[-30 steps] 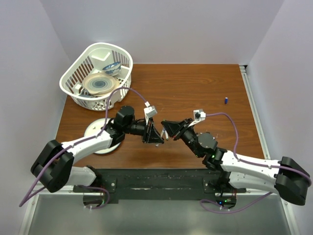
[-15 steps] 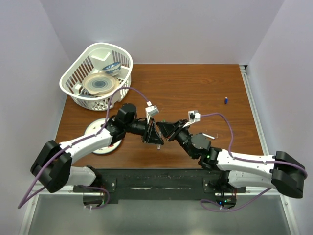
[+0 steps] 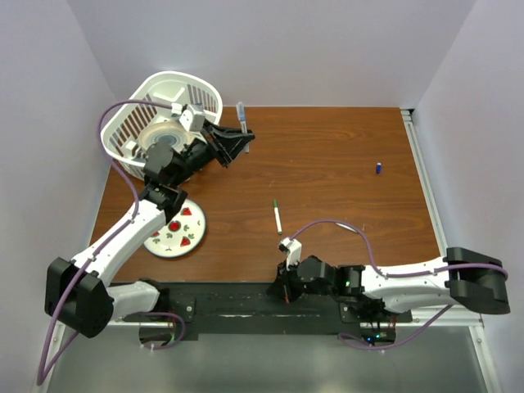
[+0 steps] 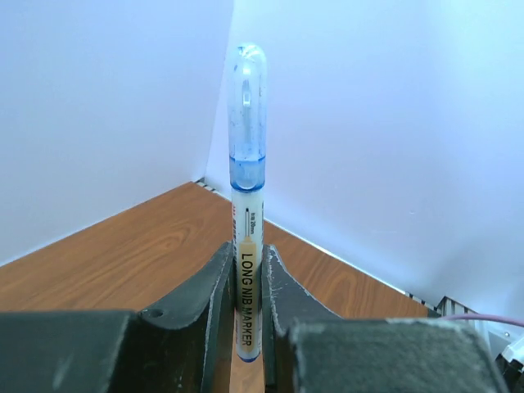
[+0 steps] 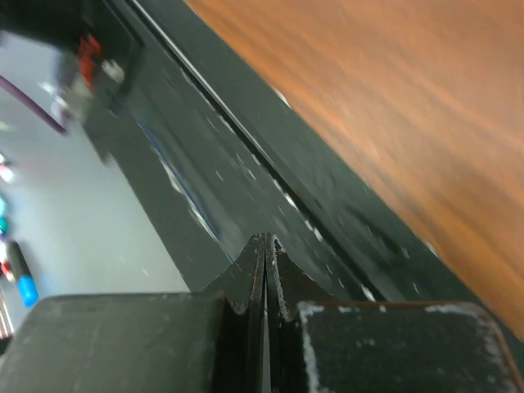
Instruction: Insert the pens into the pen caps
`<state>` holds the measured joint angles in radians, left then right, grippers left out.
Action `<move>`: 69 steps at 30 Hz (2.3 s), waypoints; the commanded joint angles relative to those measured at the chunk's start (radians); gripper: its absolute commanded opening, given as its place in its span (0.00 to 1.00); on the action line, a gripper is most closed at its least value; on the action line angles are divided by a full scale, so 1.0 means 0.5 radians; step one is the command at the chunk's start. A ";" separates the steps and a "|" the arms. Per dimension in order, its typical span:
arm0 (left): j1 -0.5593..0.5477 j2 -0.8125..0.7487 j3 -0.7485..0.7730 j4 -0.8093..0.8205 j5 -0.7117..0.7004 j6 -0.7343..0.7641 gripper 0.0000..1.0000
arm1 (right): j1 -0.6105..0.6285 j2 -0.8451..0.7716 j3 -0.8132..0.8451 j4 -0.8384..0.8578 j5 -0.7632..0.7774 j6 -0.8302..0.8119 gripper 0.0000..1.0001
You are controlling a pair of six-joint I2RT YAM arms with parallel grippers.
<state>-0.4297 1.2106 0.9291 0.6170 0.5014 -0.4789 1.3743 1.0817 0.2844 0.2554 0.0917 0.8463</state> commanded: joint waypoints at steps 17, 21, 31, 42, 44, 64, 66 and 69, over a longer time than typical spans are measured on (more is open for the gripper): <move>-0.339 -0.133 -0.498 -0.660 -0.521 -0.168 0.00 | 0.000 -0.767 0.897 -1.293 0.782 -0.306 0.52; -0.530 -0.062 -0.710 -0.682 -0.812 -0.511 0.00 | 0.003 -0.795 0.962 -1.431 0.914 -0.294 0.86; -0.656 0.324 -0.739 -0.706 -1.089 -0.739 0.04 | 0.003 -0.945 0.836 -1.600 1.022 -0.073 0.99; -0.659 0.733 -0.533 -0.825 -1.018 -0.821 0.15 | 0.003 -0.949 0.827 -1.799 1.087 0.041 0.99; -0.659 0.699 -0.545 -0.863 -1.070 -0.846 0.17 | 0.006 -0.924 0.849 -1.867 1.105 0.059 0.99; -0.647 -0.224 -0.211 -1.804 -1.419 -0.276 0.76 | -1.198 -0.283 1.079 -1.481 0.623 -0.683 0.96; -0.647 -0.304 -0.211 -1.924 -1.475 -0.199 0.82 | -1.481 -0.084 1.112 -1.477 0.458 -0.839 0.96; -0.644 -0.460 -0.263 -1.986 -1.494 -0.089 0.90 | -1.647 0.232 1.189 -1.535 0.268 -0.999 0.95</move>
<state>-0.7544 1.0569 0.7940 -0.2550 -0.1726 -0.6571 0.6308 1.0538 0.8143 -0.5385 0.4519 0.5510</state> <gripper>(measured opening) 0.871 0.957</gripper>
